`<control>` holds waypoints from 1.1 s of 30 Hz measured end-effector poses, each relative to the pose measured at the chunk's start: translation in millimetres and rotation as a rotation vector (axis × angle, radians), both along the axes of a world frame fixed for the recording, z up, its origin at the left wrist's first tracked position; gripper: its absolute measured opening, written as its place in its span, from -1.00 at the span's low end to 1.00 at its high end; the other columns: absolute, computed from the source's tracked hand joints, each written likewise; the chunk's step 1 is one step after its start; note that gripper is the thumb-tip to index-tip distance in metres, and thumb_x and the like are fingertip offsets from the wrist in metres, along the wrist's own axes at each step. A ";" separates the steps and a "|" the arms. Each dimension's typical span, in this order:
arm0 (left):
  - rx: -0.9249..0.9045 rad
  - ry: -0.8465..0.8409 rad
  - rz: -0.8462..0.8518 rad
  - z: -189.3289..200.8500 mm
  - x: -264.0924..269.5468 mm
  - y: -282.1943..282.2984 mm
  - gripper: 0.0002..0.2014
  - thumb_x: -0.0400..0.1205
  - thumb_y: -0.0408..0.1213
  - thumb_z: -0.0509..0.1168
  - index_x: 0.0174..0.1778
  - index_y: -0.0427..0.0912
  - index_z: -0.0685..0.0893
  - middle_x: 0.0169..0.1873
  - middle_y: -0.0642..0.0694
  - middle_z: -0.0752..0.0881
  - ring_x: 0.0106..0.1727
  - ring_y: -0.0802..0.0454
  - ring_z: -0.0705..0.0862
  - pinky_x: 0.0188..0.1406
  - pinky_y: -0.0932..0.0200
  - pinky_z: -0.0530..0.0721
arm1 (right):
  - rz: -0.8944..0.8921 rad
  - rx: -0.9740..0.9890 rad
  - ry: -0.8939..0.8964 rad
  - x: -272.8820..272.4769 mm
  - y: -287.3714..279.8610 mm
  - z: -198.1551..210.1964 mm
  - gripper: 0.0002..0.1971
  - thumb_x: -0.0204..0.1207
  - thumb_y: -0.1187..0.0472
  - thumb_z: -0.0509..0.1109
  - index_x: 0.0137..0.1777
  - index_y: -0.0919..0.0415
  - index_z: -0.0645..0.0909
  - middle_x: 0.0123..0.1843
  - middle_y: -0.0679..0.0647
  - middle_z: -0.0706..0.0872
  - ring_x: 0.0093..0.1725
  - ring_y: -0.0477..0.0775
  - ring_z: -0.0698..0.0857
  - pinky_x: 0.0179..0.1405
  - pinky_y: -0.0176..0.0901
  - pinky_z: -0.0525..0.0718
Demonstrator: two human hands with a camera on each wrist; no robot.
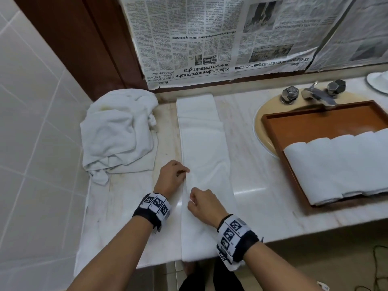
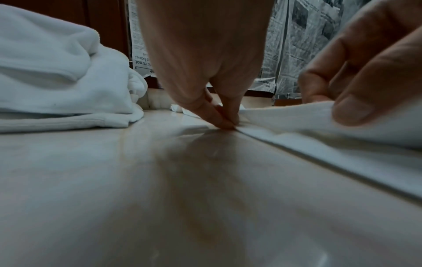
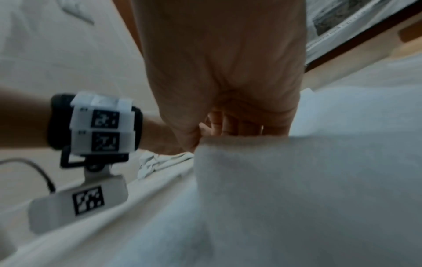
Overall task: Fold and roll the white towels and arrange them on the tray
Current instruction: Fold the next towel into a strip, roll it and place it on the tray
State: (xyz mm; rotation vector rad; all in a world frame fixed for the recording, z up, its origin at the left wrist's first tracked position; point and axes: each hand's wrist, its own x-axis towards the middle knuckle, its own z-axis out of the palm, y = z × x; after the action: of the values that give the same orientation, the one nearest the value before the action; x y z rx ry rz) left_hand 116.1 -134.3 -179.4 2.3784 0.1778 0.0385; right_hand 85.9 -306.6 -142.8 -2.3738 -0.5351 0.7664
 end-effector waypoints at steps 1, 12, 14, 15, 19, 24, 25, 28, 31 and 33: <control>0.000 0.005 -0.006 0.1 -0.3 1.2 -0.78 0.59 -0.50 0.36 -0.01 -0.16 0.87 -0.07 0.01 0.64 -0.05 0.11 0.65 0.06 0.60 0.46 | -0.006 -0.016 -0.012 -4.3 3.2 -3.6 -0.83 0.64 0.11 0.25 -0.01 0.23 0.48 -0.12 0.20 0.68 -0.13 0.24 0.63 -0.15 0.05 0.64; -0.009 0.068 0.009 5.3 2.0 -0.5 -0.78 0.60 -0.52 0.31 -0.01 -0.23 0.84 0.07 -0.10 0.66 0.11 -0.02 0.69 0.30 0.15 0.63 | -0.048 -0.130 -0.160 -17.2 18.3 -13.2 -0.80 0.71 0.10 0.16 0.12 0.23 0.48 0.00 0.20 0.68 -0.16 0.22 0.54 -0.24 -0.04 0.46; -0.001 0.071 0.019 7.0 2.5 -2.5 -0.76 0.61 -0.53 0.27 0.00 -0.25 0.83 0.09 -0.11 0.66 0.13 -0.03 0.68 0.33 0.13 0.60 | -0.033 -0.124 -0.184 -20.4 19.6 -13.4 -0.80 0.71 0.12 0.15 0.15 0.20 0.53 0.05 0.15 0.70 -0.06 0.23 0.64 -0.19 -0.03 0.50; -0.004 0.075 0.027 6.5 2.5 -3.2 -0.76 0.61 -0.53 0.26 0.01 -0.27 0.82 0.10 -0.13 0.66 0.15 -0.04 0.67 0.34 0.13 0.59 | -0.018 -0.119 -0.194 -23.7 19.3 -14.4 -0.78 0.71 0.13 0.15 0.20 0.17 0.56 0.09 0.12 0.70 0.03 0.22 0.67 -0.11 -0.02 0.52; -0.040 0.082 0.037 3.2 -3.8 -6.6 -0.81 0.62 -0.37 0.39 0.13 -0.28 0.78 0.14 -0.11 0.63 0.07 0.03 0.68 0.27 0.20 0.65 | 0.038 -0.101 -0.230 -37.5 13.1 -21.4 -0.64 0.70 0.15 0.14 0.45 0.10 0.52 0.28 0.06 0.62 0.27 0.14 0.58 0.20 0.03 0.44; 0.081 0.029 0.044 -8.6 -12.7 -6.3 -0.83 0.67 -0.33 0.35 0.13 -0.27 0.75 0.22 -0.11 0.59 0.11 -0.07 0.65 0.23 0.06 0.63 | 0.203 0.085 -0.068 -31.1 -13.3 -15.5 -0.67 0.69 0.21 0.21 0.35 0.16 0.68 0.25 0.10 0.68 0.26 0.11 0.57 0.32 -0.10 0.48; 0.133 0.013 0.060 -10.3 -13.6 -4.8 -0.83 0.67 -0.32 0.33 0.13 -0.24 0.75 0.23 -0.10 0.60 0.15 -0.10 0.62 0.18 0.00 0.62 | 0.198 0.145 -0.033 -24.8 -22.1 -11.2 -0.70 0.69 0.22 0.22 0.30 0.19 0.71 0.23 0.10 0.71 0.24 0.09 0.59 0.32 -0.20 0.47; 0.203 -0.016 0.167 -9.5 -19.0 -4.0 -0.76 0.69 -0.22 0.21 0.18 -0.15 0.71 0.26 -0.07 0.63 0.21 -0.15 0.61 0.11 -0.06 0.61 | 0.031 0.241 -0.221 6.7 -44.4 -6.9 -0.68 0.67 0.23 0.17 0.24 0.26 0.71 0.17 0.13 0.75 0.19 0.14 0.65 0.28 -0.09 0.54; 0.172 0.008 0.163 -5.8 -15.0 -20.2 -0.47 0.68 0.07 -0.06 0.39 -0.06 0.64 0.44 -0.04 0.57 0.45 -0.14 0.52 0.37 -0.14 0.50 | -0.075 0.092 -0.504 51.3 -45.7 -14.1 -0.50 0.62 0.09 -0.01 0.33 0.26 0.65 0.33 0.15 0.70 0.33 0.23 0.65 0.25 0.14 0.58; 0.245 0.131 0.059 -4.8 -9.2 -37.4 -0.44 0.74 0.13 -0.18 0.63 0.13 0.39 0.68 0.11 0.28 0.69 -0.05 0.20 0.59 -0.23 0.22 | 0.026 -0.075 -0.422 72.7 -36.5 -16.2 -0.36 0.64 -0.04 -0.17 0.58 0.19 0.43 0.62 0.10 0.45 0.61 0.19 0.40 0.47 0.19 0.41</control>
State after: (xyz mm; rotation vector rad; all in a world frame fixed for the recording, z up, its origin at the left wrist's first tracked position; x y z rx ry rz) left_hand 106.9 -171.6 -184.2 2.6211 0.3212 -0.0716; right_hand 158.6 -343.0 -159.0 -2.6152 -0.7187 0.2953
